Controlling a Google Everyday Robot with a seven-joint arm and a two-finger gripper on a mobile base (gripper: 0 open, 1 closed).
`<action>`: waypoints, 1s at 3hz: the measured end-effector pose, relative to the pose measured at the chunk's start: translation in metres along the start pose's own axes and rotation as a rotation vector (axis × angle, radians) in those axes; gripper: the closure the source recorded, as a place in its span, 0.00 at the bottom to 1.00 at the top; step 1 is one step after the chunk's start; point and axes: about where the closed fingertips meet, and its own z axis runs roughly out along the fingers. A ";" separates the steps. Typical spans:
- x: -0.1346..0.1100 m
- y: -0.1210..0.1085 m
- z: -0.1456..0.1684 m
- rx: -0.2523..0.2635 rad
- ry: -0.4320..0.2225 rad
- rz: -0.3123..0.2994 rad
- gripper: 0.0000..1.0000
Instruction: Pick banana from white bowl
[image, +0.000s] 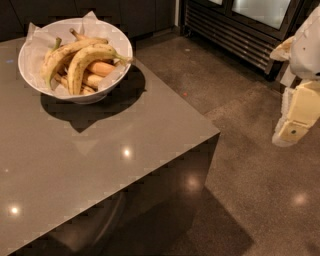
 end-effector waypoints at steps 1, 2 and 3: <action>0.000 0.000 0.000 0.000 0.000 0.000 0.00; -0.007 -0.007 0.000 0.015 0.015 0.005 0.00; -0.028 -0.027 0.007 0.002 0.026 -0.017 0.00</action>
Offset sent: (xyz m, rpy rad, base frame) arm 0.0183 0.0114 0.0025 -0.0418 0.0021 -0.0290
